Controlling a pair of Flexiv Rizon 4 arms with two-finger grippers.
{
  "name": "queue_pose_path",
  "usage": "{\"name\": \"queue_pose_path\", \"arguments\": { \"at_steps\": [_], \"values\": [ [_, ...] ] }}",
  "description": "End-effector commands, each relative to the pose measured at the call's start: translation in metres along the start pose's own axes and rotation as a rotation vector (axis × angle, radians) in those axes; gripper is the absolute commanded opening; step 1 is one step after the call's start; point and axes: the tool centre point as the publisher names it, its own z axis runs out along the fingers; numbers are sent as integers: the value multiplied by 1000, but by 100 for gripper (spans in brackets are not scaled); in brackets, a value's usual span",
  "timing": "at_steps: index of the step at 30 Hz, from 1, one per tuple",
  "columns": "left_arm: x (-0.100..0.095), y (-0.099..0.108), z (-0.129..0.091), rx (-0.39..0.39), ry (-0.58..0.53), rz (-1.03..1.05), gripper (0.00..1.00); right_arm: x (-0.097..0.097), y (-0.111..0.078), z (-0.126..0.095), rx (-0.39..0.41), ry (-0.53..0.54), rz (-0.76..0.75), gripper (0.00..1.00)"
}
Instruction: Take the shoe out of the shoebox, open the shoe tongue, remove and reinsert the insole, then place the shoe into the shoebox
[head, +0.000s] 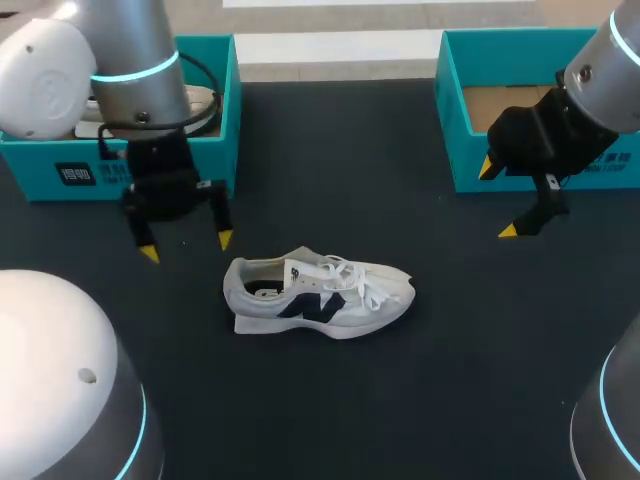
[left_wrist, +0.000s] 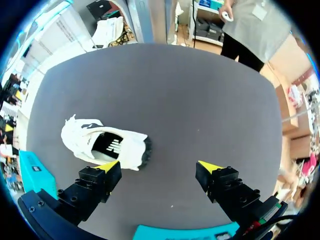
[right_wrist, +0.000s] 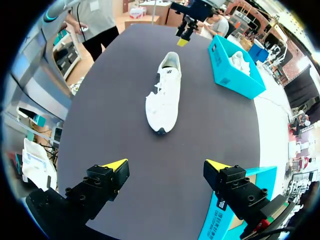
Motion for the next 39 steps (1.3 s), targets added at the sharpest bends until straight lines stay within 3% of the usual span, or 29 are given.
{"name": "queue_pose_path", "arguments": {
  "at_steps": [1, 10, 14, 24, 32, 39],
  "values": [
    [16, 9, -3, 127, -109, -132, 100, -1, 1, 1, 3, 1, 0, 100],
    [34, 10, -4, 247, -282, -326, 100, -1, 1, 1, 3, 1, 0, 100],
    [45, 12, 3, 365, -392, -415, 100, -1, 1, 1, 3, 1, 0, 100],
    [69, -2, 24, 562, -644, -585, 100, -1, 1, 1, 3, 1, 0, 100],
    [83, -1, 47, 669, -832, -687, 100, -1, 1, 1, 3, 1, 0, 100],
    [83, -1, 47, 669, -832, -687, 100, -1, 1, 1, 3, 1, 0, 100]
  ]
}}
